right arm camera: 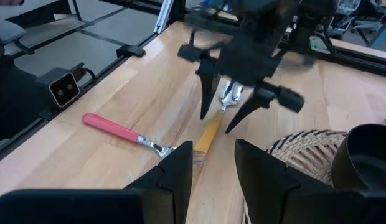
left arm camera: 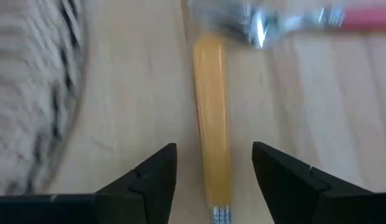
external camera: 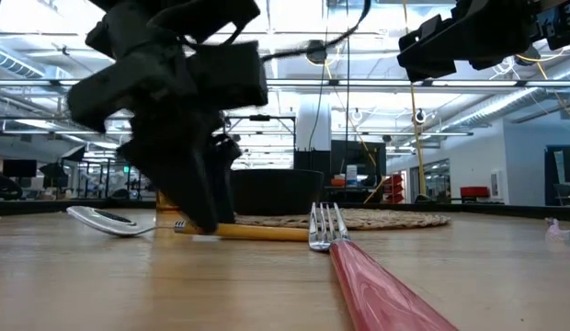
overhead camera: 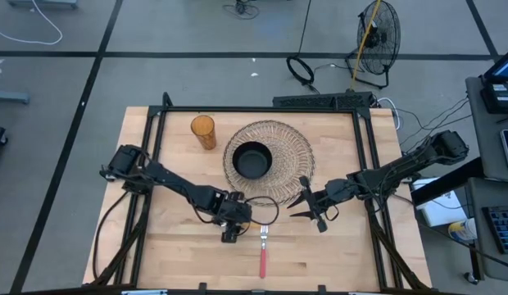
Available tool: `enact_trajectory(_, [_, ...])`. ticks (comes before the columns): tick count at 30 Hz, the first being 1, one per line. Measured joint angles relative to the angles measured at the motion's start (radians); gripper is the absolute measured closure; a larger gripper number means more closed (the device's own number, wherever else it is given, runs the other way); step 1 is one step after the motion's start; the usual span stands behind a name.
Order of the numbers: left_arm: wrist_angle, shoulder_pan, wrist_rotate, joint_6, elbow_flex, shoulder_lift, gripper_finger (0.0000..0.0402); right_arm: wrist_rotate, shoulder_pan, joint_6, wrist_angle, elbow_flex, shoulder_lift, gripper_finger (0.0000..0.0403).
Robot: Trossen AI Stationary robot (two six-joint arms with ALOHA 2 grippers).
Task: Pick & Place Utensil
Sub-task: Put the yellow spoon into the black bowl on the brown mat
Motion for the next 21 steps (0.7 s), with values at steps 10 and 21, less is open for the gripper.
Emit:
enact_trajectory(10, [-0.078, -0.009, -0.034, 0.002, 0.015, 0.03, 0.0237, 0.0, 0.0, 0.001, -0.003, 0.0, 0.0, 0.0287])
enact_trajectory(21, [-0.179, 0.003, -0.055, -0.13, 0.016, 0.03, 0.0324, 0.001, 0.0, 0.001, 0.0, 0.0, 0.0, 0.0287])
